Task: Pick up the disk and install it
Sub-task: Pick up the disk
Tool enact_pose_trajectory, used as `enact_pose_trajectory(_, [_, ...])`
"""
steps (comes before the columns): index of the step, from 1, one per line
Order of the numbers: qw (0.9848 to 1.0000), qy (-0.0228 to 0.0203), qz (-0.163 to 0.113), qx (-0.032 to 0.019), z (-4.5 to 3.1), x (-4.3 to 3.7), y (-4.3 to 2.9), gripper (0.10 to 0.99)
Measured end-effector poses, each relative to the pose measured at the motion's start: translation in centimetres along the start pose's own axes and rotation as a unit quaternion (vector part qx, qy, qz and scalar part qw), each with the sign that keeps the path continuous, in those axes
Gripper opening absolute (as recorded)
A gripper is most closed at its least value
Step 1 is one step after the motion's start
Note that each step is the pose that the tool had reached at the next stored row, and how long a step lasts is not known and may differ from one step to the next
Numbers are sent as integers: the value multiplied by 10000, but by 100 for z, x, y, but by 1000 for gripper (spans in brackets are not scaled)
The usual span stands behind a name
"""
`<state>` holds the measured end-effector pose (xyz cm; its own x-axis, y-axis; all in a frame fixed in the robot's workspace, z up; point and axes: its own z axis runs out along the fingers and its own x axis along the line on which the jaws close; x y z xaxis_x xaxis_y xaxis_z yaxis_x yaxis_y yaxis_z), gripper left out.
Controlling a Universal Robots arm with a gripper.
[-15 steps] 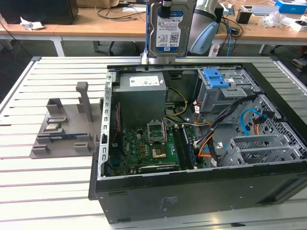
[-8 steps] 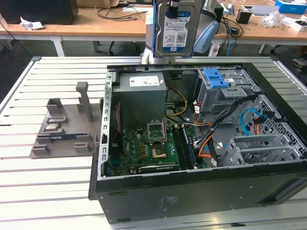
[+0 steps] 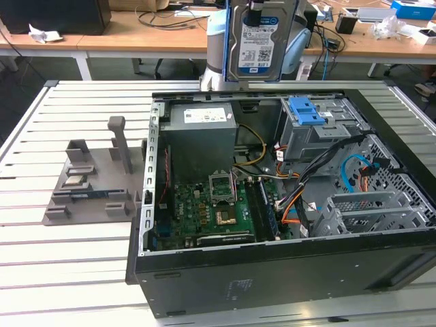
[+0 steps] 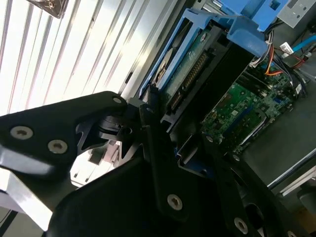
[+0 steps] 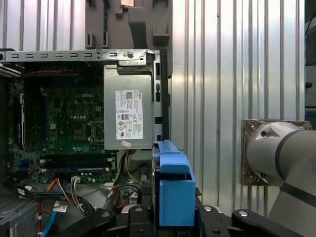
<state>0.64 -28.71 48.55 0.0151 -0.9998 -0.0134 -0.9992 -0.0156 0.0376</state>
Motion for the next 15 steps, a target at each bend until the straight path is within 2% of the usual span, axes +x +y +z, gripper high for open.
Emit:
enact_pose_trajectory(5, [10000, 0, 0, 0, -1, 21, -3, 365])
enact_pose_trajectory(13, [10000, 0, 0, 0, -3, 243, 1, 365])
enact_pose_trajectory(15, [10000, 0, 0, -1, -4, 278, 1, 365])
